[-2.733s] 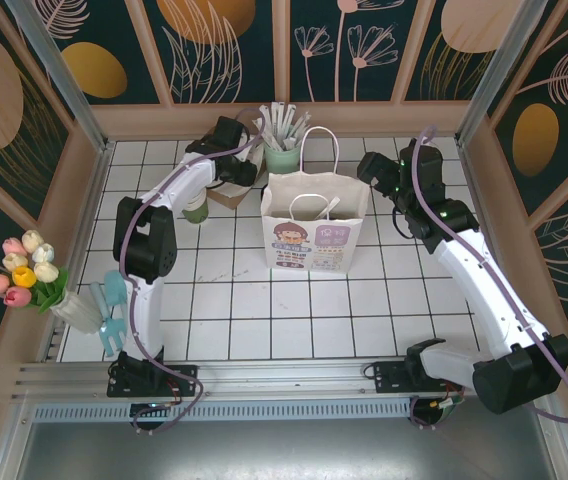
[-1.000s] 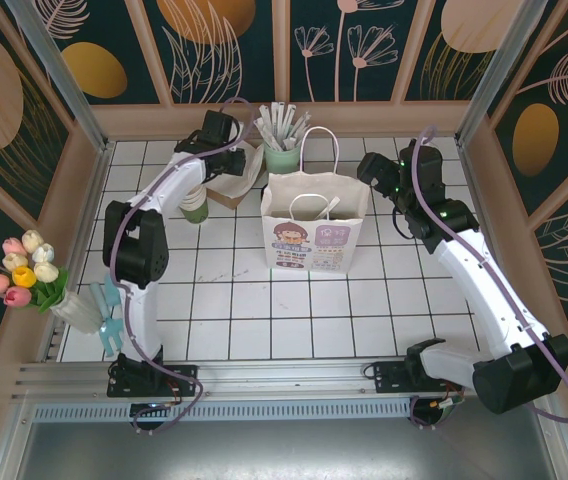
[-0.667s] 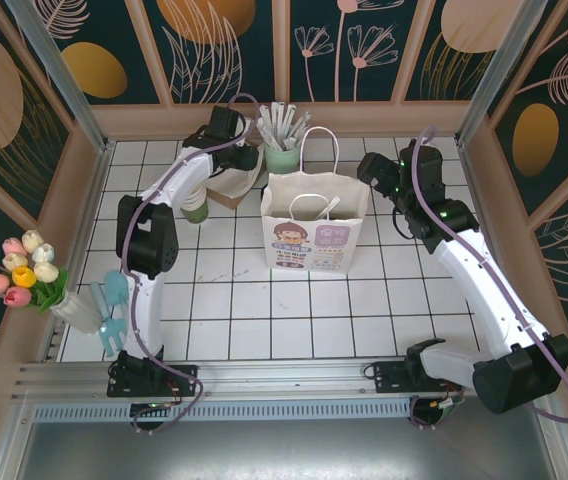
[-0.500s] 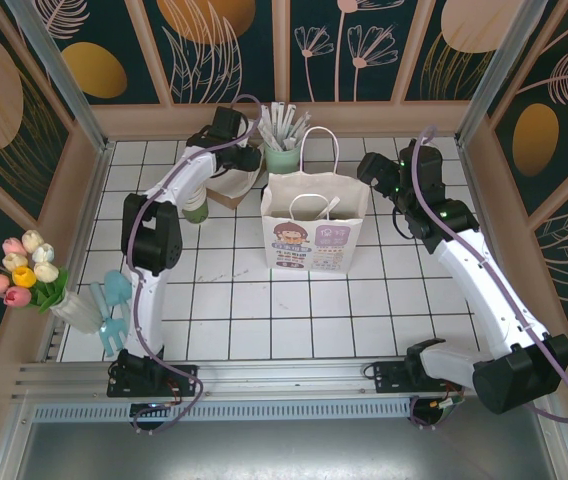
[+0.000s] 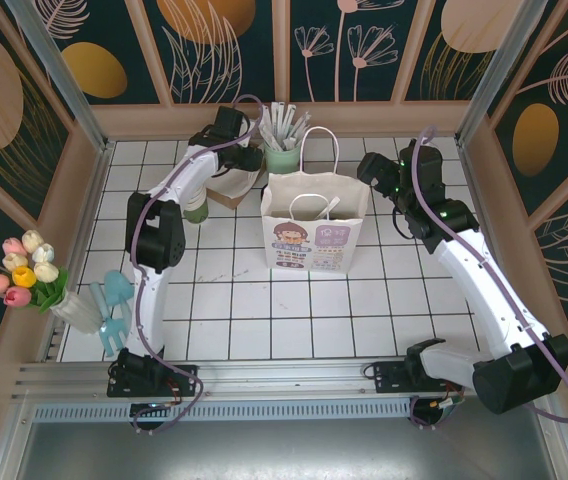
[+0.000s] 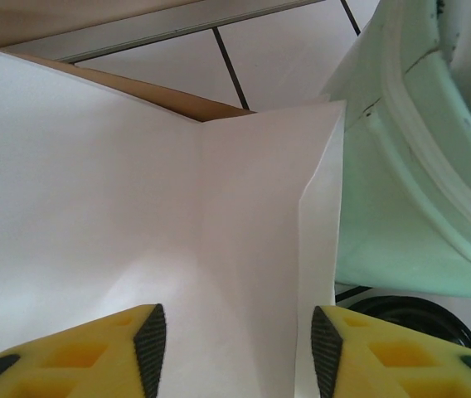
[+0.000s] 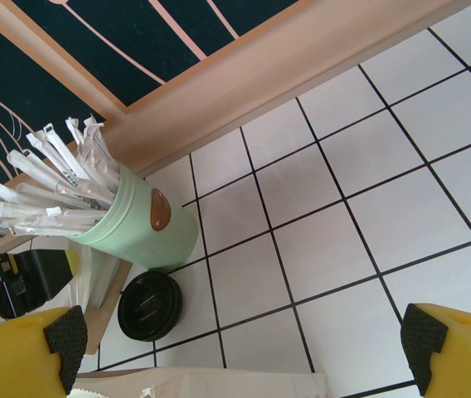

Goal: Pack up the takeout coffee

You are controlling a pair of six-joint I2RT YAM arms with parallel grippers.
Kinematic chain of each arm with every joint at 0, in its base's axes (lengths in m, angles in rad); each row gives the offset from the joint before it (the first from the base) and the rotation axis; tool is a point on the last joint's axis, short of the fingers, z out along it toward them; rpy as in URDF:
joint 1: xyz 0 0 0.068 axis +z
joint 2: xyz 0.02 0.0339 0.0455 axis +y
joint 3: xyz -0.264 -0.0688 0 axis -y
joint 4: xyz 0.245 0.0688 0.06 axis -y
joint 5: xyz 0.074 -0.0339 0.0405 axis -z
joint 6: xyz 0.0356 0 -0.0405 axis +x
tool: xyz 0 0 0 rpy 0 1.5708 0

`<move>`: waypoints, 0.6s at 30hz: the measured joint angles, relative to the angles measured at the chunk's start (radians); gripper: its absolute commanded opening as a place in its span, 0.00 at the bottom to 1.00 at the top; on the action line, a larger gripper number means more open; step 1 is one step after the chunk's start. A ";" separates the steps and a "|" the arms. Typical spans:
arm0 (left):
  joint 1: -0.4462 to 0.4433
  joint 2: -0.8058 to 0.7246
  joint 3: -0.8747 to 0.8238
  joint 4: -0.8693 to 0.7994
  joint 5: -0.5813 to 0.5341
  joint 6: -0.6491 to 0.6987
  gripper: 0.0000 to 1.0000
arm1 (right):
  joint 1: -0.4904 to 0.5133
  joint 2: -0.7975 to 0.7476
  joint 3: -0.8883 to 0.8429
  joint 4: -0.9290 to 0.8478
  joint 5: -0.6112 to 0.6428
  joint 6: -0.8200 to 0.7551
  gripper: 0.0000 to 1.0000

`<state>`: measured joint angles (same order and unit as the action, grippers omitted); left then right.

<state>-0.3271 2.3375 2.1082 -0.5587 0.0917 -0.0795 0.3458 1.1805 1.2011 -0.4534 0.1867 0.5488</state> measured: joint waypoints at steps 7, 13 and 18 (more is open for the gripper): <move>0.000 0.003 0.001 -0.012 0.012 -0.003 0.55 | 0.000 0.000 0.000 0.000 0.000 0.000 0.99; 0.000 -0.010 -0.027 0.004 0.037 -0.003 0.57 | 0.000 0.000 0.000 0.000 0.000 0.000 0.99; 0.000 -0.029 -0.056 0.009 0.039 -0.003 0.56 | 0.000 0.000 0.000 0.000 0.000 0.000 0.99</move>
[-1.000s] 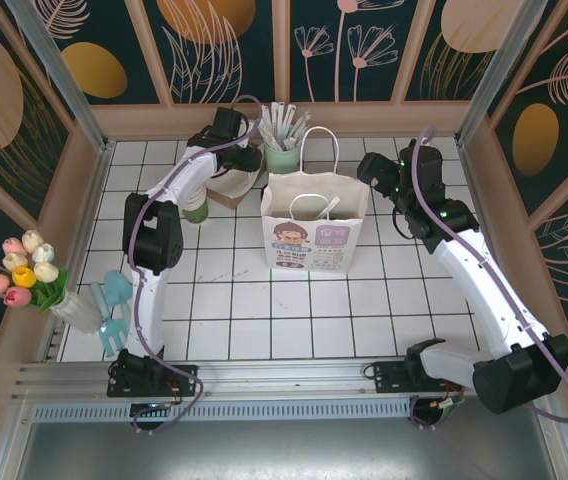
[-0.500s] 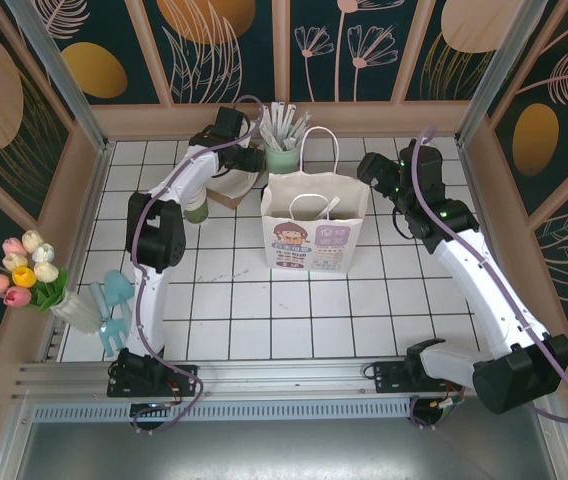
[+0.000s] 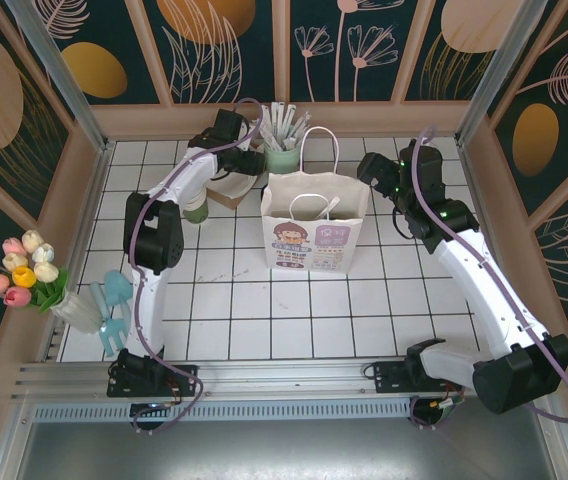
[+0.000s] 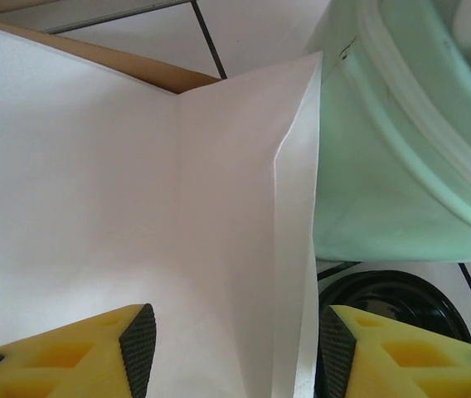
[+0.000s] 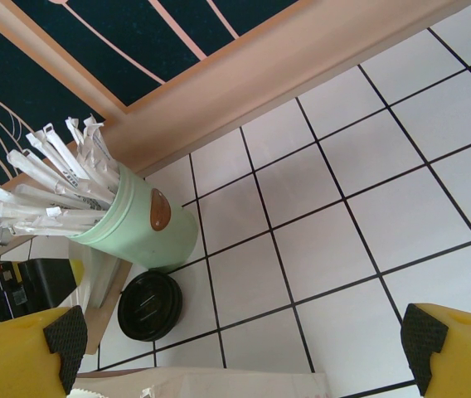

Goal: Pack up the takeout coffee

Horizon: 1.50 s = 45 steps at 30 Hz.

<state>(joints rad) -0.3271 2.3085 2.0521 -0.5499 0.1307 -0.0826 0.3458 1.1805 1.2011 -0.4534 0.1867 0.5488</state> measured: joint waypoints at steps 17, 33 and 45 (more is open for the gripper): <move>0.000 0.000 0.003 -0.001 -0.008 0.008 0.40 | 0.000 0.000 0.000 0.000 0.000 0.000 0.99; 0.002 0.005 0.004 -0.001 -0.006 0.011 0.33 | 0.001 0.000 0.000 -0.001 0.000 0.000 0.99; 0.002 0.015 0.018 -0.003 -0.010 0.004 0.00 | 0.001 0.000 0.000 -0.018 0.004 0.000 0.99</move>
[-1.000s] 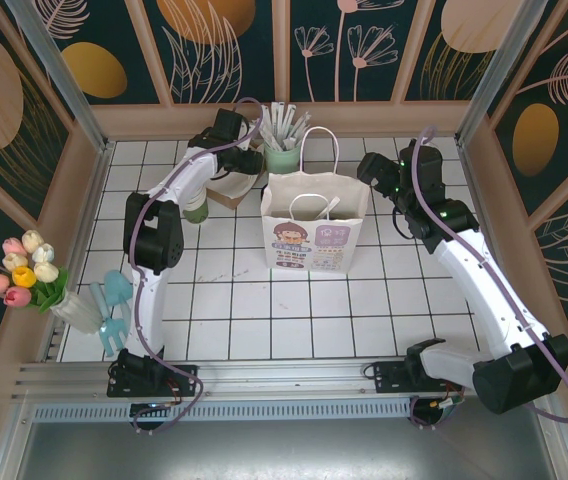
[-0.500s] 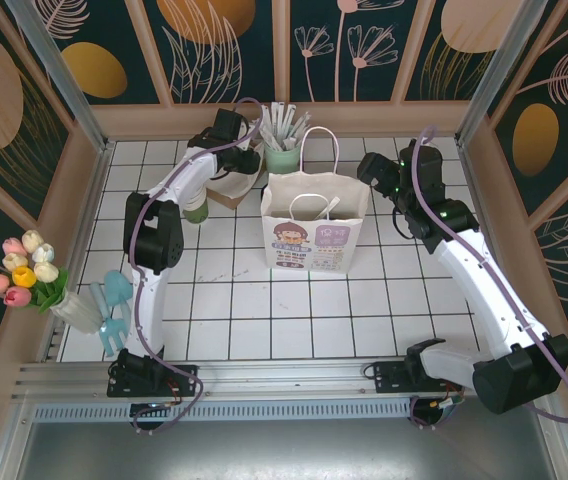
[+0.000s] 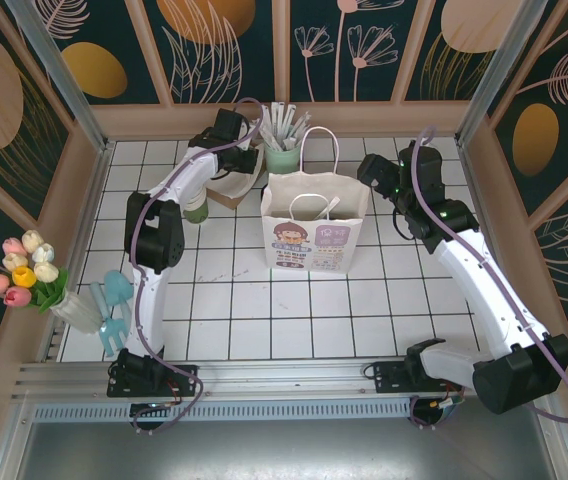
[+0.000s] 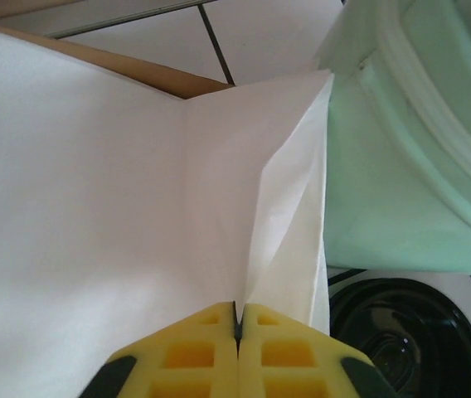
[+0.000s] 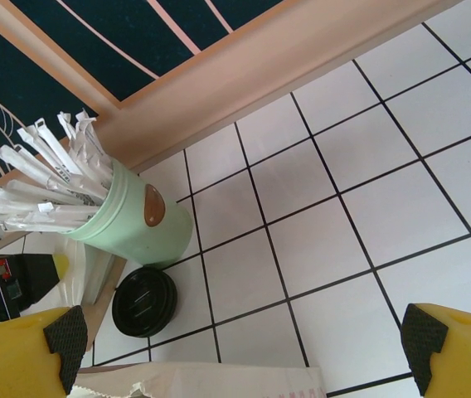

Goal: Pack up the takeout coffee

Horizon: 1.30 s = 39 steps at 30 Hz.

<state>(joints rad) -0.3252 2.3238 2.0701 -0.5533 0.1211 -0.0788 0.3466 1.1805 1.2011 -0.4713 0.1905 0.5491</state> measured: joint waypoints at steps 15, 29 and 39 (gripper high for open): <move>0.024 -0.304 -0.261 0.163 -0.106 -0.062 0.00 | 0.003 -0.049 0.000 0.043 -0.069 -0.067 0.99; 0.024 -0.674 -0.335 0.197 -0.032 -0.127 0.00 | 0.150 0.006 0.157 0.159 -0.395 -0.405 0.98; 0.024 -0.889 -0.338 0.206 0.274 -0.197 0.00 | 0.251 0.222 0.388 0.167 -0.533 -0.581 0.99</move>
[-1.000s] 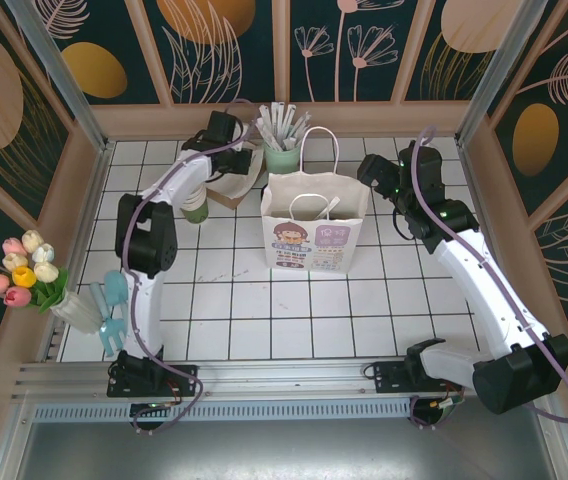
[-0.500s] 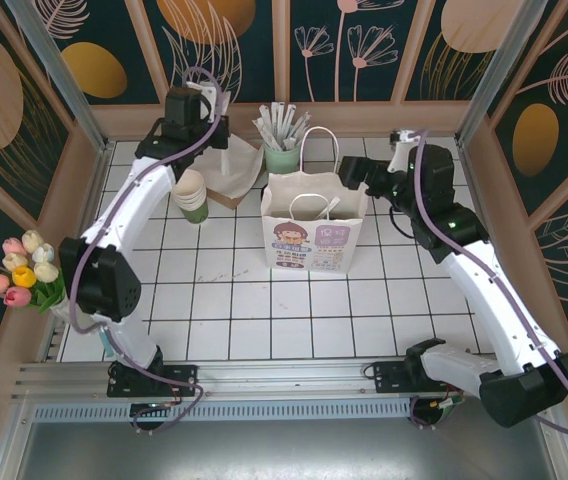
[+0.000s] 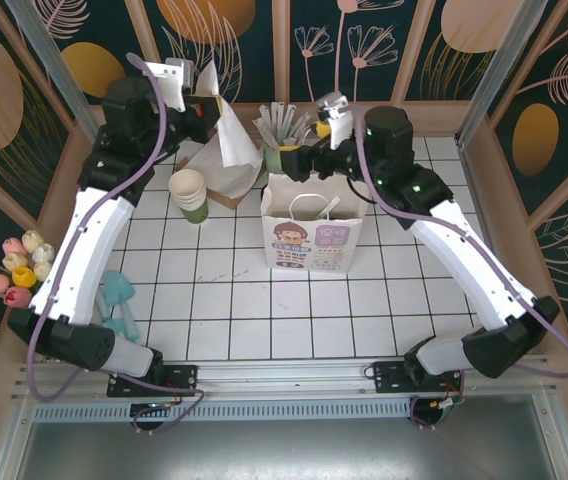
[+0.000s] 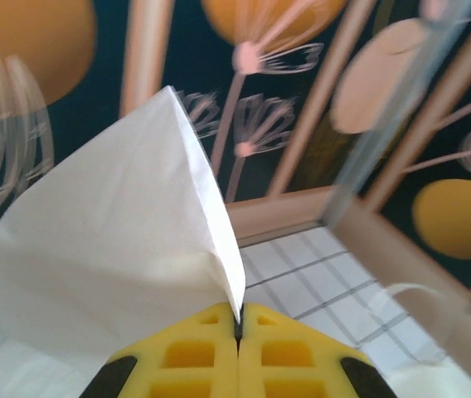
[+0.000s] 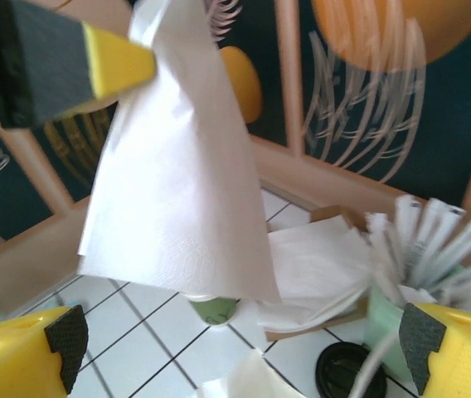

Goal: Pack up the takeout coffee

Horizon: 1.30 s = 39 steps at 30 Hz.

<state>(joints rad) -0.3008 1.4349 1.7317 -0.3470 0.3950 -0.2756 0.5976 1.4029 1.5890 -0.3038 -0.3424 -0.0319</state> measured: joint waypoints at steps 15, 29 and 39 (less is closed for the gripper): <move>-0.131 -0.023 0.057 -0.008 0.395 0.093 0.00 | 0.013 0.093 0.154 -0.151 -0.360 -0.169 0.99; -0.131 0.095 0.108 -0.007 0.552 0.098 0.00 | 0.022 0.055 0.040 -0.021 -0.354 -0.240 0.72; -0.131 0.103 0.114 0.003 0.592 0.087 0.00 | 0.026 -0.018 -0.028 0.071 -0.342 -0.259 0.00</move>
<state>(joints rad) -0.4320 1.5383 1.8462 -0.3439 0.9874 -0.1886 0.6239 1.3853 1.5608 -0.2325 -0.6846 -0.2909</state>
